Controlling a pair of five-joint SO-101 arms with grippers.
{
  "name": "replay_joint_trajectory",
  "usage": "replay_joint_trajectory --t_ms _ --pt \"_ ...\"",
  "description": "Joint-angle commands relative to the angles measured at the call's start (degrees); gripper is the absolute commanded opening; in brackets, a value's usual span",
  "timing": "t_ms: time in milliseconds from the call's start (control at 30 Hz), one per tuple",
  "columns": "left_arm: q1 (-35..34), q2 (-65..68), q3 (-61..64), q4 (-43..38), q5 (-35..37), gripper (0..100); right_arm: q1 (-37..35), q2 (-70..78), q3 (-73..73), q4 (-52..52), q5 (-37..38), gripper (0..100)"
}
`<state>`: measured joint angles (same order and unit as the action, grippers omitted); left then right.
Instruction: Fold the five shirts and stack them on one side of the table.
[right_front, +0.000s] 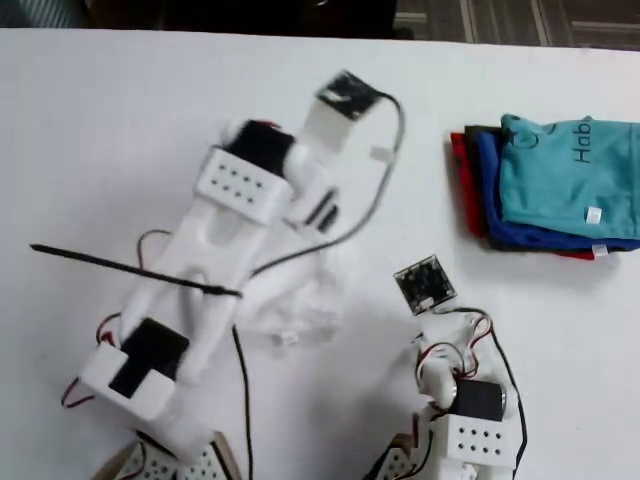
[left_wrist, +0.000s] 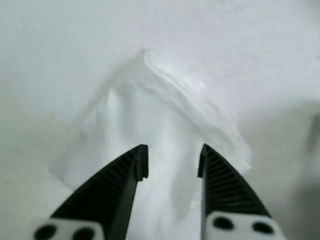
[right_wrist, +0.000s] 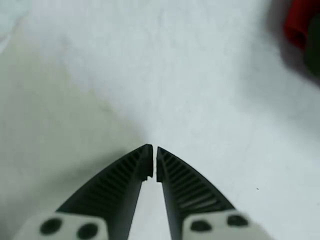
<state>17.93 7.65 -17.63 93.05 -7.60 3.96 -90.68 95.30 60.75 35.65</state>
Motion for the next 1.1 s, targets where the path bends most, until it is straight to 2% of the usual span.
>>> replay_joint_trajectory --t_ms 0,100,367,600,767,1067 --pt "-2.9 -0.44 3.21 0.44 0.09 1 0.84 -1.01 -0.26 0.22 -0.09 2.0" --pt "-1.76 -0.44 10.86 -1.23 0.09 2 0.84 -1.01 -0.26 0.22 -0.09 2.0" --pt "8.53 -0.7 27.47 -10.73 0.09 3 0.84 -1.01 -0.26 0.22 -0.09 2.0" --pt "14.33 -0.7 31.08 -11.78 0.09 3 3.56 -1.01 -0.35 -0.84 -0.53 2.0" --pt "13.8 -0.62 31.25 -13.1 0.35 3 3.74 -1.01 -0.35 -1.1 -2.81 2.0" --pt "7.74 -0.62 30.81 -13.1 0.62 3 5.85 -1.1 -0.62 -1.45 -3.87 2.0"
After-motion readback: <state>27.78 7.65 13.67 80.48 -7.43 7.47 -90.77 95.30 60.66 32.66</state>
